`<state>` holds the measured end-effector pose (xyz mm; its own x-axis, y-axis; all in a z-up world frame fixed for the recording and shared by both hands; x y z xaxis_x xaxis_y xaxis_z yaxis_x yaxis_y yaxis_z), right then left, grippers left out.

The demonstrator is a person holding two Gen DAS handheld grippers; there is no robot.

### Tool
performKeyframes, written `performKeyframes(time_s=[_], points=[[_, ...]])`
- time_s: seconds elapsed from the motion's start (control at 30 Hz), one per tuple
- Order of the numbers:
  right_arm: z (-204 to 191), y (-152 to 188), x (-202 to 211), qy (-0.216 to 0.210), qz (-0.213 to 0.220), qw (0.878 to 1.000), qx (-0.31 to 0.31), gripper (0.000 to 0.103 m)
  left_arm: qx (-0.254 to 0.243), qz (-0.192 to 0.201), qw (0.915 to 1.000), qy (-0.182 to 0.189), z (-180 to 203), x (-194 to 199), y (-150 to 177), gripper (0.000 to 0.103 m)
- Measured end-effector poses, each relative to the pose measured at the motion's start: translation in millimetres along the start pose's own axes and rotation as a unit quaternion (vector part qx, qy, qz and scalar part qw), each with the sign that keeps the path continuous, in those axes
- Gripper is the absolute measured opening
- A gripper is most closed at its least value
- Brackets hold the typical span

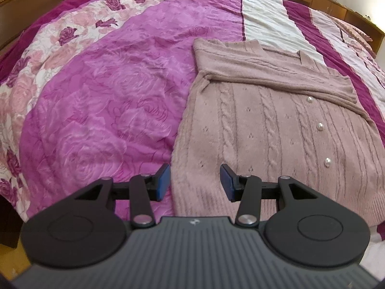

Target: Fold small clothes

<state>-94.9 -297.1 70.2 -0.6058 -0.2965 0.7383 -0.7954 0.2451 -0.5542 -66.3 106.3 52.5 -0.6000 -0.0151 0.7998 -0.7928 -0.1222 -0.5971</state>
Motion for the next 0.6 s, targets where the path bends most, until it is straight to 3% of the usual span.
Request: performKeyframes(time_s=[0.27,0.6], points=[[12.8,16.6,4.2,0.034,-0.026,0.999,0.016,0.073,0.017,-0.015,0.9997,-0.005,-14.5,-4.0,9.0,0.047],[23.4,22.7,-2.5,0.04,-0.062,0.997,0.015,0.073,0.006,-0.045,0.9979,0.046,-9.0,-18.3,13.4,0.049]])
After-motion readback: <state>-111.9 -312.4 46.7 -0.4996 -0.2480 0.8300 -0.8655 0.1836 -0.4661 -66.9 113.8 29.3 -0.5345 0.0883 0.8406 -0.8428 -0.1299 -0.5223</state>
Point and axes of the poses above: each gripper's, at about its wrist camera, not at the fingertips, and x roughly against the way its jaws point, z to its right, y to its underside, the point moved 1 cm from there along -x, roughly the way its jaws point, and after that the axes turned 4 degrees about -z, right-handed, at the moved point
